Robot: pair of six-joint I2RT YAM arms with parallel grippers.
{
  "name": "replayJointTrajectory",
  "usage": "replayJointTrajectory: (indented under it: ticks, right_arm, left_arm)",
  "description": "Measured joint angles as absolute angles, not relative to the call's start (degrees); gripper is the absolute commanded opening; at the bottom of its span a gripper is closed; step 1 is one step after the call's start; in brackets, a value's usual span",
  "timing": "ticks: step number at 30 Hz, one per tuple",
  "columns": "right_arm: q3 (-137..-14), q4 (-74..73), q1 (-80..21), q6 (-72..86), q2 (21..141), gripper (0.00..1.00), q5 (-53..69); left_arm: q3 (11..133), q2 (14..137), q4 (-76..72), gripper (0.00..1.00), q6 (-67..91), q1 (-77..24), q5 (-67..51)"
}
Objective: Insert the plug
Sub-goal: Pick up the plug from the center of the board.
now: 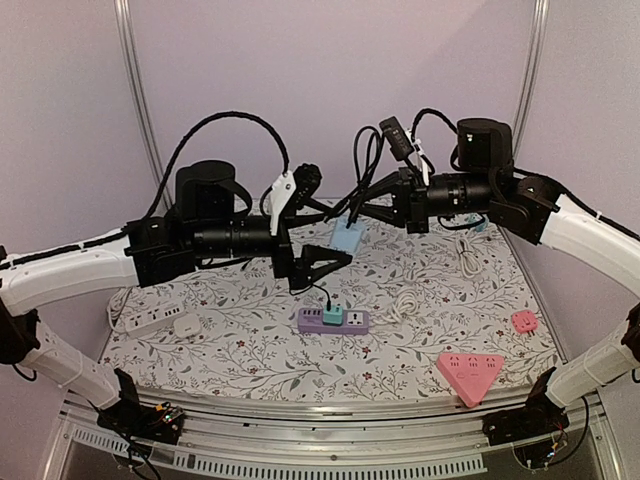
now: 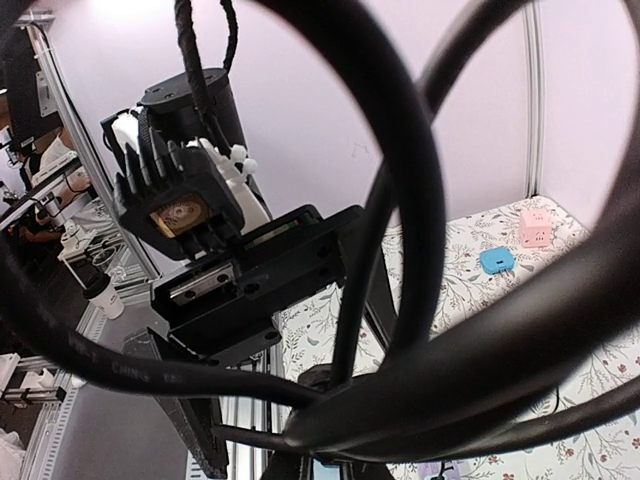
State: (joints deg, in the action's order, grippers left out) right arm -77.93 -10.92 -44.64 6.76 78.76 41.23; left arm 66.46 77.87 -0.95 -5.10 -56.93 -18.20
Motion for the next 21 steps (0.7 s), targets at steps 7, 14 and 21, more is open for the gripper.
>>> replayJointTrajectory:
  ticks: [7, 14, 21]
  right_arm:
    - [-77.93, -12.82, -44.56, 4.51, 78.74, 0.00, 45.50]
    - [-78.02, -13.08, -44.53, 3.51, 78.59, 0.00, 46.98]
    - [-78.06, -13.47, -44.23, 2.66, 78.06, 0.00, 47.35]
  left_arm:
    - [65.34, 75.50, -0.82, 0.76, -4.43, -54.98, -18.04]
    - [68.64, 80.77, 1.52, 0.37, -2.11, -54.85, -23.18]
    - [68.97, 81.10, 2.04, 0.00, -1.08, -54.85, -26.33]
